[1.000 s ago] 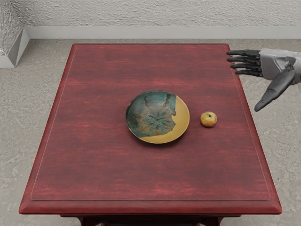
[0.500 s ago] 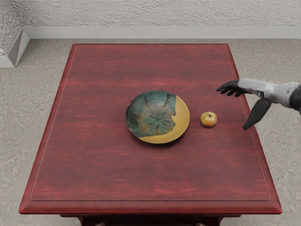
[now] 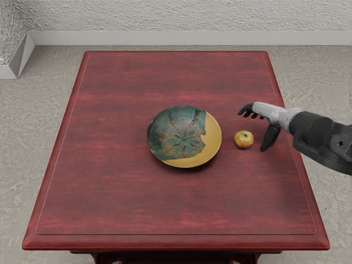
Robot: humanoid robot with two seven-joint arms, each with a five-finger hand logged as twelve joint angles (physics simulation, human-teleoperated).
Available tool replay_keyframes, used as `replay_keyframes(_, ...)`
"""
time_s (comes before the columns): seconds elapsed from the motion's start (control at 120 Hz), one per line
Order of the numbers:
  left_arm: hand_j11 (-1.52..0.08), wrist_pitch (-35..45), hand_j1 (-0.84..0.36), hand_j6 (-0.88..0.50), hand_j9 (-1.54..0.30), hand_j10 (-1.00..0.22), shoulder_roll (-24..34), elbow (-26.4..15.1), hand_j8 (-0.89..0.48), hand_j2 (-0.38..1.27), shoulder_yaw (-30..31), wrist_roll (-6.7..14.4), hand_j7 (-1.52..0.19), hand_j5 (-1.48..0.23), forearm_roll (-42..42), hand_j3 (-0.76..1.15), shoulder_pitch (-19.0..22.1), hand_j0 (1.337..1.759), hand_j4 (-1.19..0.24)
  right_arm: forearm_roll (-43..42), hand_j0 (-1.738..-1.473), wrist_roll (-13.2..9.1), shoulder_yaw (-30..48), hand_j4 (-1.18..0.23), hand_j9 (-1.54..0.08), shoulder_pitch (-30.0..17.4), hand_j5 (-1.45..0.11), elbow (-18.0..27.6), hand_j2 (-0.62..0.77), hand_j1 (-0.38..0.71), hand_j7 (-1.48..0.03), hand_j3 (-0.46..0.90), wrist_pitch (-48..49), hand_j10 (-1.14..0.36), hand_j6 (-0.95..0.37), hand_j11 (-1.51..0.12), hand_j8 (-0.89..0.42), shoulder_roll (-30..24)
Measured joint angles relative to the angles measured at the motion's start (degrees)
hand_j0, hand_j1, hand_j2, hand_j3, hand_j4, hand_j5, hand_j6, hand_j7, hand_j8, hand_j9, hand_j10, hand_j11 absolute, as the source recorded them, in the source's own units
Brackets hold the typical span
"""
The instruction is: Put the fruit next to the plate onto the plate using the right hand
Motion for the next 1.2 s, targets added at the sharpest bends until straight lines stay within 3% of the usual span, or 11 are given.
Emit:
replay_keyframes(0.308, -0.32, 0.0, 0.06, -0.24, -0.32, -0.24, 0.0, 0.0, -0.24, 0.05, 0.0, 0.0, -0.32, -0.32, 0.01, 0.0, 0.0, 1.658, -0.24, -2.18, -1.658, -1.79, -1.83, -0.31, -0.39, 0.09, -0.39, -2.86, -0.06, 0.01, -0.39, 0.0, -2.3, -0.31, -0.31, -0.39, -0.31, 5.83)
replay_keyframes(0.767, -0.32, 0.0, 0.06, -0.24, -0.32, -0.24, 0.0, 0.0, -0.24, 0.05, 0.0, 0.0, -0.32, -0.32, 0.01, 0.0, 0.0, 1.658, -0.24, -4.54, -1.658, -1.88, -2.94, -0.36, -0.46, -0.45, -0.46, -3.86, -0.07, 0.08, -0.46, 0.0, -3.52, -0.36, -0.36, -0.46, -0.36, 6.16)
replay_keyframes(1.075, -0.32, 0.0, 0.06, -0.24, -0.32, -0.24, 0.0, 0.0, -0.24, 0.05, 0.0, 0.0, -0.32, -0.32, 0.0, 0.0, 0.0, 1.658, -0.24, -4.67, -1.658, -1.88, -3.57, -0.48, -0.63, -0.45, -0.63, -3.72, -0.07, 0.22, -0.62, 0.0, -3.54, -0.48, -0.48, -0.63, -0.48, 6.11)
replay_keyframes(1.2, -0.32, 0.0, 0.06, -0.24, -0.32, -0.24, 0.0, 0.0, -0.24, 0.05, 0.0, 0.0, -0.32, -0.32, 0.0, 0.0, 0.0, 1.658, -0.24, -4.63, -1.657, -1.88, -3.52, -0.52, -0.68, -0.36, -0.69, -3.65, -0.01, 0.24, -0.68, 0.0, -3.53, -0.52, -0.48, -0.68, -0.46, 6.11)
